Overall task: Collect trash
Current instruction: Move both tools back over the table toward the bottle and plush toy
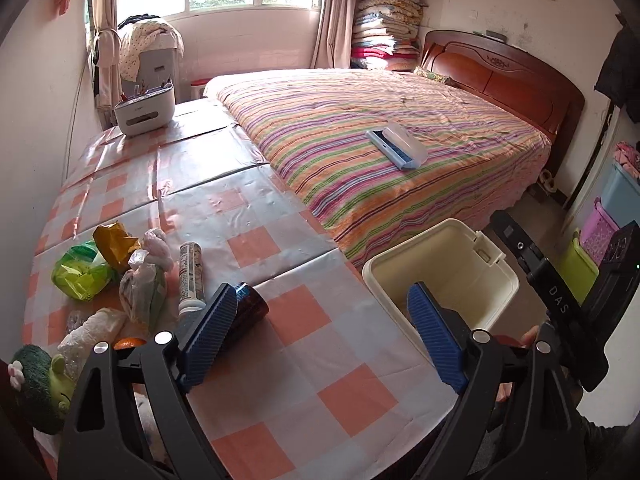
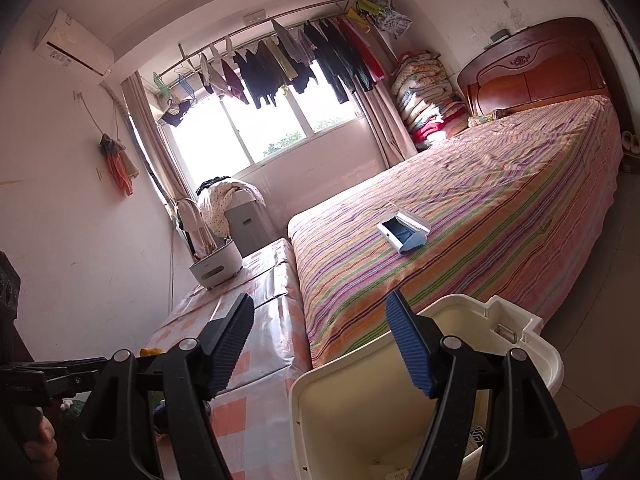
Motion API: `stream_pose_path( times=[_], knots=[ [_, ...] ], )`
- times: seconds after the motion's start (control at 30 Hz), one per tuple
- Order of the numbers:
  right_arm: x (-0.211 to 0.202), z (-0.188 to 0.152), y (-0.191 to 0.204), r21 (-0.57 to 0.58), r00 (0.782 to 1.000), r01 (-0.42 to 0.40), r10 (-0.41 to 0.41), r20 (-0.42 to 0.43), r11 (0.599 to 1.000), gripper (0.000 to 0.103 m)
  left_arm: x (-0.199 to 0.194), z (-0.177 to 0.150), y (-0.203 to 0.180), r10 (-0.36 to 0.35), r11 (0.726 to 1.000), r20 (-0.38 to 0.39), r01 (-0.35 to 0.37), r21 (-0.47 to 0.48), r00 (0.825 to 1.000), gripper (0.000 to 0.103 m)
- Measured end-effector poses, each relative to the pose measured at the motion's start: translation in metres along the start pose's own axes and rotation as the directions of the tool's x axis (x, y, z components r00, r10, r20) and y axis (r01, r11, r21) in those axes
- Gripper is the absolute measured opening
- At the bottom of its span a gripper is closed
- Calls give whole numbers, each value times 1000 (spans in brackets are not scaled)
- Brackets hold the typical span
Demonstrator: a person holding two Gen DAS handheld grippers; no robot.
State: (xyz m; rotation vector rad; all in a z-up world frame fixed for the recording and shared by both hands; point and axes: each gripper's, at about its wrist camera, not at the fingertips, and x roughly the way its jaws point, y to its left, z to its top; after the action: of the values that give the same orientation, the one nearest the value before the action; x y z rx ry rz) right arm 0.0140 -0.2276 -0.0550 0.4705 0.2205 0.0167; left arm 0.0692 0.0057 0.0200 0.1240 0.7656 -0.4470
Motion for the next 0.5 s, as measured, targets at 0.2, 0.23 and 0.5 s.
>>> stream_pose_path(
  times=[0.2, 0.23, 0.5],
  knots=[
    [16, -12, 40, -141, 991, -117, 107, -74, 983, 67, -35, -17, 42, -3, 1000, -3, 3, -7, 1000, 91],
    [19, -14, 46, -161, 987, -143, 130, -90, 977, 67, -39, -21, 49, -10, 1000, -5, 10, -13, 1000, 91],
    [54, -29, 96, -240, 843, -510, 424, -331, 826, 67, -58, -59, 90, 25, 999, -45, -24, 26, 999, 91]
  ],
)
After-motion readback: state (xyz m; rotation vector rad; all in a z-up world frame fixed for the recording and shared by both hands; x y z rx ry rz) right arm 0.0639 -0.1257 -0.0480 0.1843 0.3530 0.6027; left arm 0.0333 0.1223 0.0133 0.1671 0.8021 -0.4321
